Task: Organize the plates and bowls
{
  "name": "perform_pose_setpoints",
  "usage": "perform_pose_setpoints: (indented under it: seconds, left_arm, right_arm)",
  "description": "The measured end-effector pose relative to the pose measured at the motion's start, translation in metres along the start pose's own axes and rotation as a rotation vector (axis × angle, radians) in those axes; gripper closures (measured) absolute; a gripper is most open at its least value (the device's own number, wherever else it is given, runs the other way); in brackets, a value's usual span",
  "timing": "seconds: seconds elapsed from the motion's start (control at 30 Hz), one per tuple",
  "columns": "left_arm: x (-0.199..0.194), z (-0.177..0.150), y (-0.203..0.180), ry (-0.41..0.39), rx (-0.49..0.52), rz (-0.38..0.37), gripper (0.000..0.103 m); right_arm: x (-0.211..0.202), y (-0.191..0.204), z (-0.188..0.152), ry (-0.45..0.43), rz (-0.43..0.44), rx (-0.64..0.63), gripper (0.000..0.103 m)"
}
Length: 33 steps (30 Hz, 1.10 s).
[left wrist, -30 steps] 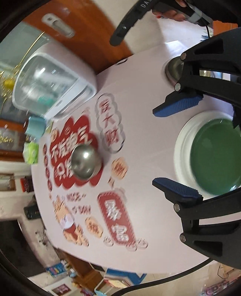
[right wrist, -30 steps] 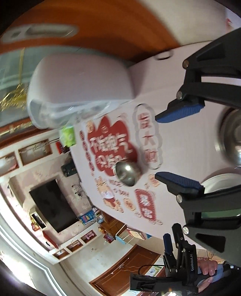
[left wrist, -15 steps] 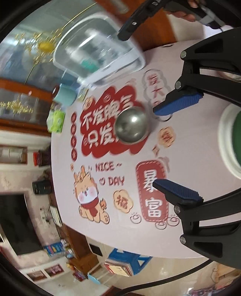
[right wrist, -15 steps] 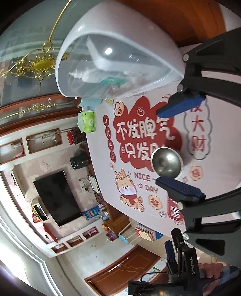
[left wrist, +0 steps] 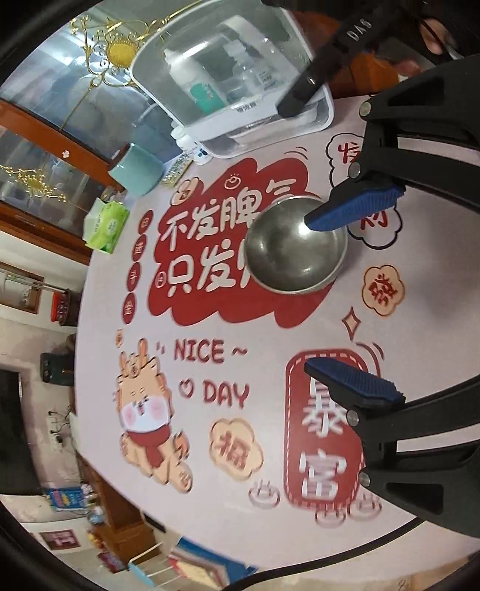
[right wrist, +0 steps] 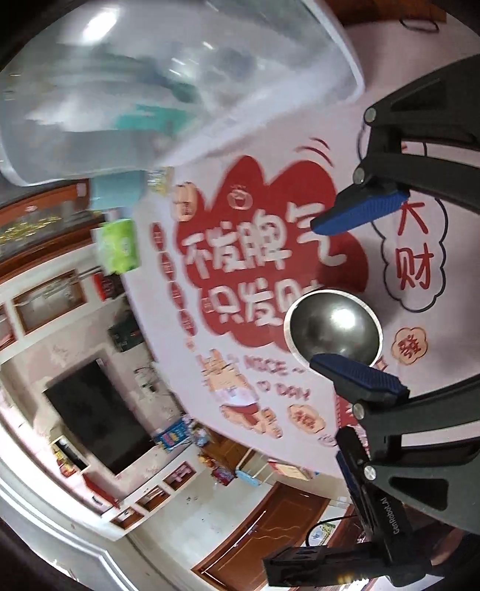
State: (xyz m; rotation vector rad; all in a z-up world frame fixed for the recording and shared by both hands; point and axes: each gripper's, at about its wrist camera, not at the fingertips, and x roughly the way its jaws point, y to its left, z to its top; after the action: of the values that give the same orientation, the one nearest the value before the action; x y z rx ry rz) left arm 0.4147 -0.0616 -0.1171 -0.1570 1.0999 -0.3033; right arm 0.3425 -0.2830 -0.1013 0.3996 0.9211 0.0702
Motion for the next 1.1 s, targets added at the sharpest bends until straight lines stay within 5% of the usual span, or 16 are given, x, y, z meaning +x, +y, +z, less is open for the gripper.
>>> perform_pose_setpoints:
  seconds: [0.4,0.6,1.1]
  left_arm:
    - [0.068,-0.009,0.000,0.076,0.005,-0.041,0.037]
    - [0.087,-0.014,0.005,0.107,-0.025,-0.042,0.050]
    - [0.101,-0.032,-0.001,0.176,-0.014,-0.060,0.084]
  right_arm:
    - [0.058,-0.019,-0.029,0.123,0.073,0.125,0.036]
    - [0.067,-0.021,-0.036,0.141,0.095,0.148,0.036]
    - [0.073,-0.014,-0.048,0.167,0.164,0.169,0.088]
